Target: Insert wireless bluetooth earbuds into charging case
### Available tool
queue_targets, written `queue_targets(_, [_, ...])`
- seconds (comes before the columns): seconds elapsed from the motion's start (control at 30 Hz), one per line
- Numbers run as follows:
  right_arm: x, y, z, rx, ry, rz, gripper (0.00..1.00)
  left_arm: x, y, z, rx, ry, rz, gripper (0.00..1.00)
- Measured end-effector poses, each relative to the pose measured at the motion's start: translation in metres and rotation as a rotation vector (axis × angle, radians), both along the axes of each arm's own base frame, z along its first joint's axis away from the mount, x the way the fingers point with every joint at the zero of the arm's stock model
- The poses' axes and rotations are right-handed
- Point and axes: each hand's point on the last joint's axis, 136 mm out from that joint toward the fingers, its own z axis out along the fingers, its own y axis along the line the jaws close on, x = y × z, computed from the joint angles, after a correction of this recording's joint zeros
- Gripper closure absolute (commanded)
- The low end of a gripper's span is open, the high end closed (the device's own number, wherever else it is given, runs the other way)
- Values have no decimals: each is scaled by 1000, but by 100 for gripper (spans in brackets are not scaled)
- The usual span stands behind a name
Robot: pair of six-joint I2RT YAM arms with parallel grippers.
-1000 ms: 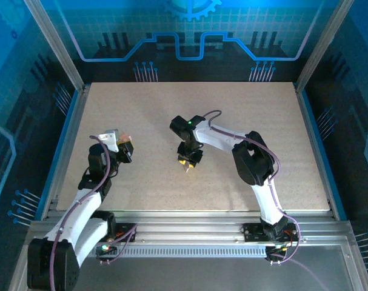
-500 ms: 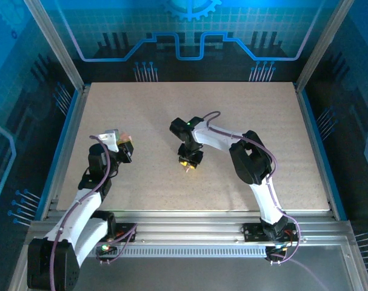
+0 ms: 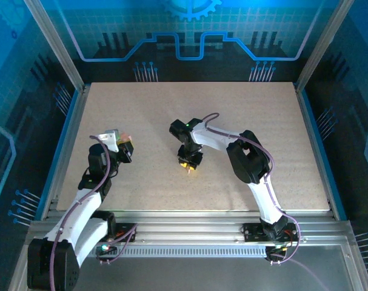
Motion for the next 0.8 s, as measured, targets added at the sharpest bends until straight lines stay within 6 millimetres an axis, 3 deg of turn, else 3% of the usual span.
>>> queue_targets(0.17, [-1, 0, -3, 2, 3, -3, 69, 0, 0, 0, 0, 0, 0, 87])
queue_targets(0.4, [-2, 0, -2, 7, 1, -3, 81, 0, 0, 0, 0, 0, 0, 87])
queue_targets(0.8, [-8, -7, 0, 13, -19, -11, 80, 0, -11, -2, -26, 8, -61, 88])
